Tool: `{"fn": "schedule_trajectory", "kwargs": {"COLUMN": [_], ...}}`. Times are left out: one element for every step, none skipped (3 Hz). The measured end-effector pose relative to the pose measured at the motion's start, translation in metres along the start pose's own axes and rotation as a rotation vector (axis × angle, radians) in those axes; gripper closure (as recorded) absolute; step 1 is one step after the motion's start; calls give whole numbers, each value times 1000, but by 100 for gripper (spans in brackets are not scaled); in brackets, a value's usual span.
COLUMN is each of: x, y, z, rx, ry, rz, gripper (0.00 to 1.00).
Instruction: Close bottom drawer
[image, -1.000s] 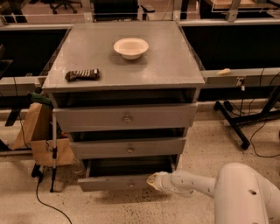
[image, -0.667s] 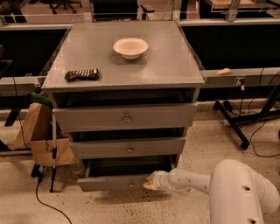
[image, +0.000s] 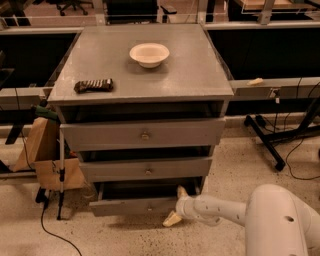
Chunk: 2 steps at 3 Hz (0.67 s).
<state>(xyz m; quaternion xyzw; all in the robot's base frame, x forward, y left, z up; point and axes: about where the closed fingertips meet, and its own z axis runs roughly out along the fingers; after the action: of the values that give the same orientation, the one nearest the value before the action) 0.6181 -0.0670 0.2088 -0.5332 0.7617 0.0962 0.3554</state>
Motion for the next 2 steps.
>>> {"fn": "schedule_trajectory", "kwargs": {"x": [4,8], "y": [-11,-20], "z": [13,25], "rx": [5,6], "ry": [17,29], "rz": [17,36], "gripper": [0,0]}}
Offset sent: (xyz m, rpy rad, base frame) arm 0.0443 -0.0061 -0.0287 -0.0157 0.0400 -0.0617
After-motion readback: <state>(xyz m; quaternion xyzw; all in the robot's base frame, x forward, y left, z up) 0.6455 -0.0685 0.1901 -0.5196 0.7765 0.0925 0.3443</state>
